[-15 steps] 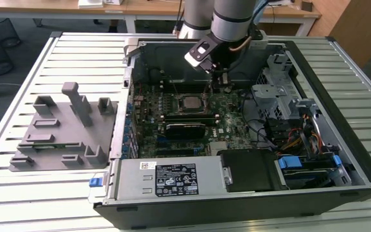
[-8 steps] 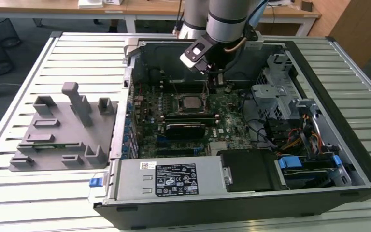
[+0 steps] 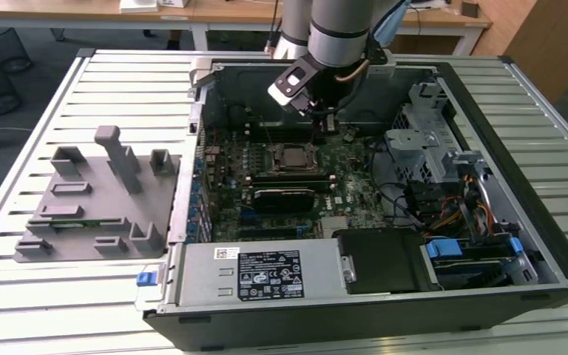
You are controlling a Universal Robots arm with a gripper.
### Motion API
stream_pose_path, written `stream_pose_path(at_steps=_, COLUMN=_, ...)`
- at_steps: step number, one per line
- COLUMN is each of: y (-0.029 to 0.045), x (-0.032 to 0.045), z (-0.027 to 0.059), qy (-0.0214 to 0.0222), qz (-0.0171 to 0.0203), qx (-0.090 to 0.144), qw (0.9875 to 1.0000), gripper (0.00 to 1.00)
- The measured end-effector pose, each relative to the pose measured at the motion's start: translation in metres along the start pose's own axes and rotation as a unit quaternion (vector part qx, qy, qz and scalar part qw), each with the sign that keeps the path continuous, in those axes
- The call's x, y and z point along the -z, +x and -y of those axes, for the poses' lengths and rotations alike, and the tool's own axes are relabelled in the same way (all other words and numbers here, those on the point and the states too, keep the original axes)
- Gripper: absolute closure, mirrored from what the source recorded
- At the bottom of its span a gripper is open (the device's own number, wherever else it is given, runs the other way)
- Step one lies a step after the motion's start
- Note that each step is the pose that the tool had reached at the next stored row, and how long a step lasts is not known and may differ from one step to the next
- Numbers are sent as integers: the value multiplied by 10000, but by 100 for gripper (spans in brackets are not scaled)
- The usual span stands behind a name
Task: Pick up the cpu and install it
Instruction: 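Close the cpu cover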
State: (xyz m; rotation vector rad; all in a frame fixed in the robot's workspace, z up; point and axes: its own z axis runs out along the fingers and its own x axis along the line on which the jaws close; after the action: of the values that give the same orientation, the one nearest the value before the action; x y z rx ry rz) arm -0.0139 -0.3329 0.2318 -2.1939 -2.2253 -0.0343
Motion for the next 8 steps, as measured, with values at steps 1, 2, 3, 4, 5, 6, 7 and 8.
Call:
stream_pose_path(at_steps=1, y=0, x=-6, z=23, qy=0, qz=0, qx=-1, qw=10000, gripper=89)
stream_pose_path(at_steps=2, y=0, x=-13, z=47, qy=0, qz=0, qx=-1, qw=10000, gripper=89)
stream_pose_path(at_steps=3, y=0, x=-20, z=73, qy=0, qz=0, qx=-1, qw=10000, gripper=89)
stream_pose_path(at_steps=4, y=1, x=-27, z=97, qy=0, qz=0, qx=0, qw=10000, gripper=89)
stream_pose_path(at_steps=5, y=1, x=-33, z=119, qy=0, qz=0, qx=0, qw=10000, gripper=89)
stream_pose_path(at_steps=6, y=1, x=-39, z=140, qy=0, qz=0, qx=-1, qw=10000, gripper=89)
stream_pose_path(at_steps=7, y=1, x=-45, z=160, qy=0, qz=0, qx=-1, qw=10000, gripper=89)
stream_pose_path(at_steps=8, y=1, x=-49, z=179, qy=0, qz=0, qx=-1, qw=10000, gripper=89)
